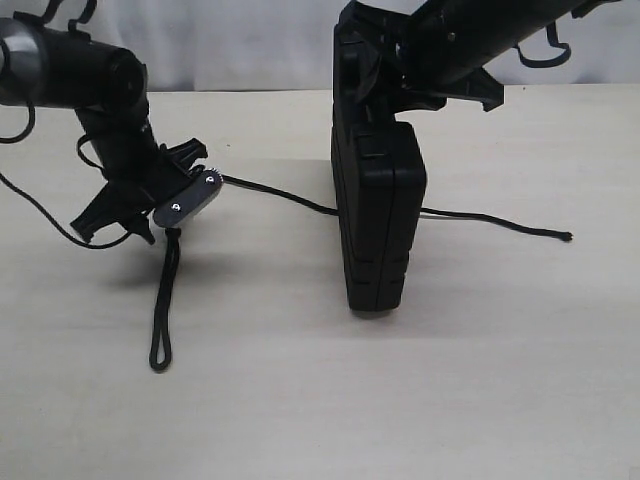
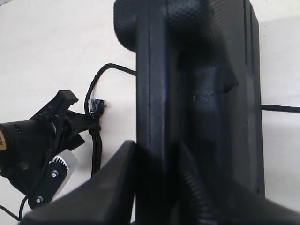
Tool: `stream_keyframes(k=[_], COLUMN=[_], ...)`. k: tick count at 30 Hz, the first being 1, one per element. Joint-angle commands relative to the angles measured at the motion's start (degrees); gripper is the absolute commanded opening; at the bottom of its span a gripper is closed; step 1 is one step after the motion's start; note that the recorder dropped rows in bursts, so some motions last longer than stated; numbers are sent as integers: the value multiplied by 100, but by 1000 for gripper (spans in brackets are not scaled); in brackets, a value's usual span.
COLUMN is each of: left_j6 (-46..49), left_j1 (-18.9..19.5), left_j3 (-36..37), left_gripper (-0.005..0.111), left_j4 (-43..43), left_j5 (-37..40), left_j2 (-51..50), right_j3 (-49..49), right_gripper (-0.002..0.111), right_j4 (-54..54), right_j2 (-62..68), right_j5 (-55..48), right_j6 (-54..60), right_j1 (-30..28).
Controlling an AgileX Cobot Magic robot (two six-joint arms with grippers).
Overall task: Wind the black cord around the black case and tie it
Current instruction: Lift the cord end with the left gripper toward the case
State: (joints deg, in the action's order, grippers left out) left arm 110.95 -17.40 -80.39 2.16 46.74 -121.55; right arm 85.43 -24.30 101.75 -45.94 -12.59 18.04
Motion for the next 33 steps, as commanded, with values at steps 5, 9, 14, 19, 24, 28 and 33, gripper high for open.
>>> stream_keyframes(k=[5, 9, 14, 19, 24, 28, 33], left_j6=[4, -594, -2366, -3802, -3724, -3724, -3724], left_j1=[-32, -32, -32, 7, 513, 869, 806], left_j3=[-34, -34, -34, -39, -39, -39, -39], left_gripper=[41, 34, 0, 0, 0, 0, 0], left_j4=[-259, -565, -739, -1029, -2758, -3157, -3434], left_j5=[-236, -236, -236, -298, -285, -33, -103], left_j2=[-274, -384, -363, -265, 172, 588, 780], right_j3=[-20, -20, -20, -20, -20, -20, -20], right_gripper=[4, 4, 4, 4, 4, 4, 4], right_j4=[-77, -77, -77, -77, -24, -24, -24], right_j2=[21, 21, 21, 21, 21, 21, 21], right_j5=[-39, -39, -39, -39, -39, -39, -39], right_j6=[-16, -16, -16, -16, -16, -16, -16], right_j1=[14, 14, 14, 14, 14, 14, 14])
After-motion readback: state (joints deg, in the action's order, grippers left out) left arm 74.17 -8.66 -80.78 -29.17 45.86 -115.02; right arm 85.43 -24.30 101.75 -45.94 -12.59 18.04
